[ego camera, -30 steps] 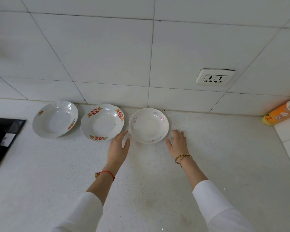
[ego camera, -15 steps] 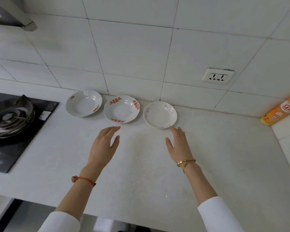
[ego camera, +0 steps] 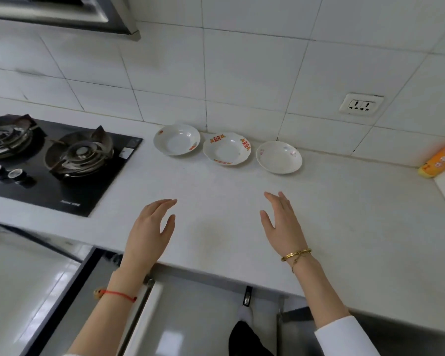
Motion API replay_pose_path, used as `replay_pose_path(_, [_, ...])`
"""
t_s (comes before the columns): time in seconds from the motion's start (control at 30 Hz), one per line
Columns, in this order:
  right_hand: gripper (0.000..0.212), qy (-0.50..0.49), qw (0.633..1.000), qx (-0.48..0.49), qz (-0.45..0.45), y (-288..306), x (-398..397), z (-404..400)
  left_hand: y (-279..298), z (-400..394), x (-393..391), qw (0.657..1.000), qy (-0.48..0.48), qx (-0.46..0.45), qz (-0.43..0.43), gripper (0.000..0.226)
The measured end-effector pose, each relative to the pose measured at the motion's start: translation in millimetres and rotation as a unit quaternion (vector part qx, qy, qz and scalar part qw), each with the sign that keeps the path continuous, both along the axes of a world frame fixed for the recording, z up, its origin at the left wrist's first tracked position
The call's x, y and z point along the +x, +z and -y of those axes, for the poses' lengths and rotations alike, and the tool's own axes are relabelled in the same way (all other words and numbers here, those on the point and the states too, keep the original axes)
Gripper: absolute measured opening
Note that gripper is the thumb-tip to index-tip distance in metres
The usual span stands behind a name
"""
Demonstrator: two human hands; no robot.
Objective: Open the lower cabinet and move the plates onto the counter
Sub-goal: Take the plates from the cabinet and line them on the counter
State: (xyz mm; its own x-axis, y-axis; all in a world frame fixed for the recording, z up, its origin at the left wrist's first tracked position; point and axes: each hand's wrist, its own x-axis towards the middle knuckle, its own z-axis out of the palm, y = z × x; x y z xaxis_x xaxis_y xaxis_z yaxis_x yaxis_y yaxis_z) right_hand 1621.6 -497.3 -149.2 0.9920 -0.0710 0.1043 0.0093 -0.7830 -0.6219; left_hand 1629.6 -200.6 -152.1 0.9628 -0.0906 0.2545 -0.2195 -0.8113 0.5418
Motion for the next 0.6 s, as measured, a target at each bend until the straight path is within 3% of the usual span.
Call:
replay_pose_path(0.33, [0.044, -0.027, 0.999, 0.021, -0.028, -18.0, -128.7, -132.6, -5.6, -141.1, -112.3, 0.999, -0.026, 0.012, -0.014, 0.037])
replay_pose_path(0.6, [0.041, -0.027, 0.998, 0.020, -0.051, -25.4, -203.0, -189.7, -9.8, -192.0, -181.0, 0.999, -0.033, 0.018, -0.024, 0.035])
